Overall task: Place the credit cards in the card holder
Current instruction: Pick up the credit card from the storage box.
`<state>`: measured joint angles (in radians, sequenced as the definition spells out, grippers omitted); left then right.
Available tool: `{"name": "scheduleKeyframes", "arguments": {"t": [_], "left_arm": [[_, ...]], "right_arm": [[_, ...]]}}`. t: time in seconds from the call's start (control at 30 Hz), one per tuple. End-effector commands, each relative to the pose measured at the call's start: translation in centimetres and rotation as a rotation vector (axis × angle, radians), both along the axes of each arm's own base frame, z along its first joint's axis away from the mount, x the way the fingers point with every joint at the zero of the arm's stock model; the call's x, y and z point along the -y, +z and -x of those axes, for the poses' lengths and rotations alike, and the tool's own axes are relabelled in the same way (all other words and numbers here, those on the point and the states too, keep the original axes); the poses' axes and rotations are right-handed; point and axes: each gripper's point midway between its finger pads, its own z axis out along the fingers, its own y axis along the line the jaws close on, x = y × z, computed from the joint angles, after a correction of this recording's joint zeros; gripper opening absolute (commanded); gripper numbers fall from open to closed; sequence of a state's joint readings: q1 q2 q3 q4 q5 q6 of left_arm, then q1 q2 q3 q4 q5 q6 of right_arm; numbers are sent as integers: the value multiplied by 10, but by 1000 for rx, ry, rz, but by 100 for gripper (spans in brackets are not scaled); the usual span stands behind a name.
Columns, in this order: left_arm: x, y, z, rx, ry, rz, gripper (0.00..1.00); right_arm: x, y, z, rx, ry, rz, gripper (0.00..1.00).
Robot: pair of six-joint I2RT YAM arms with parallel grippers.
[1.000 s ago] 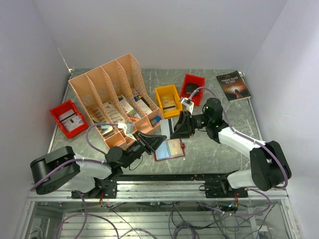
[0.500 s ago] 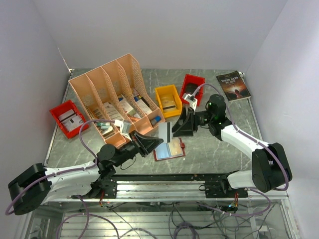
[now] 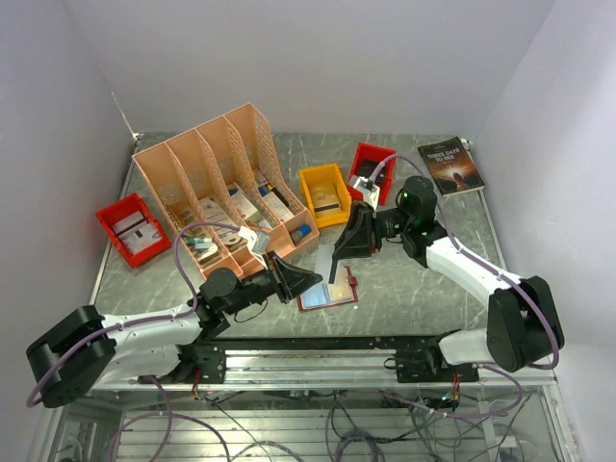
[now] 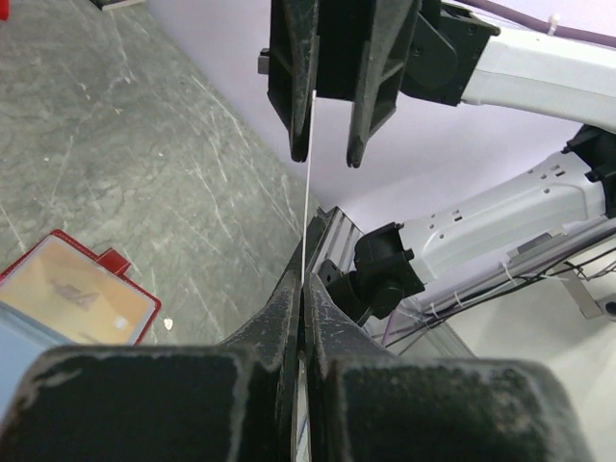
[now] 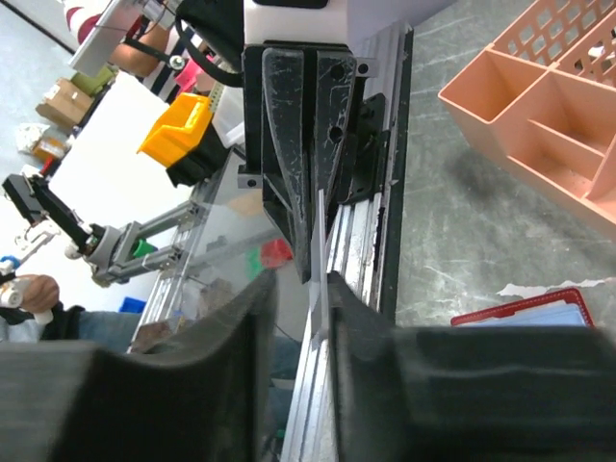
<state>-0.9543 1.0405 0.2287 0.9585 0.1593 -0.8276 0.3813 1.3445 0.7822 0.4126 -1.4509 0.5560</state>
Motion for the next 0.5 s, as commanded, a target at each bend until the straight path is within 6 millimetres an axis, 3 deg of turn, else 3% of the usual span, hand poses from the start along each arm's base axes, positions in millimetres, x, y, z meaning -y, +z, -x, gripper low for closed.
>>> {"name": "scheduleKeyframes", "arguments": {"t": [0.0,0.1,0.13,0.23,0.3,0.47], "left_arm": [[6,31,6,70,-54,78,7],[1,34,5,75,-36,102,7],[-1,33,5,72,-27,108,8],[-7,33,5,59,-6,135,30],[-8,31,6,48,-7,141,37],[-2,27,7,32,-36,128,43]], "right_arm": [[-5,1,-1,-40,2,-3,15],[-6,-4,1,-49,21,9,0],[-5,-5,2,-45,24,10,0],[-5,-4,3,-49,25,9,0],[-5,-3,3,-47,24,6,0],[-5,-5,1,-52,26,9,0]]}}
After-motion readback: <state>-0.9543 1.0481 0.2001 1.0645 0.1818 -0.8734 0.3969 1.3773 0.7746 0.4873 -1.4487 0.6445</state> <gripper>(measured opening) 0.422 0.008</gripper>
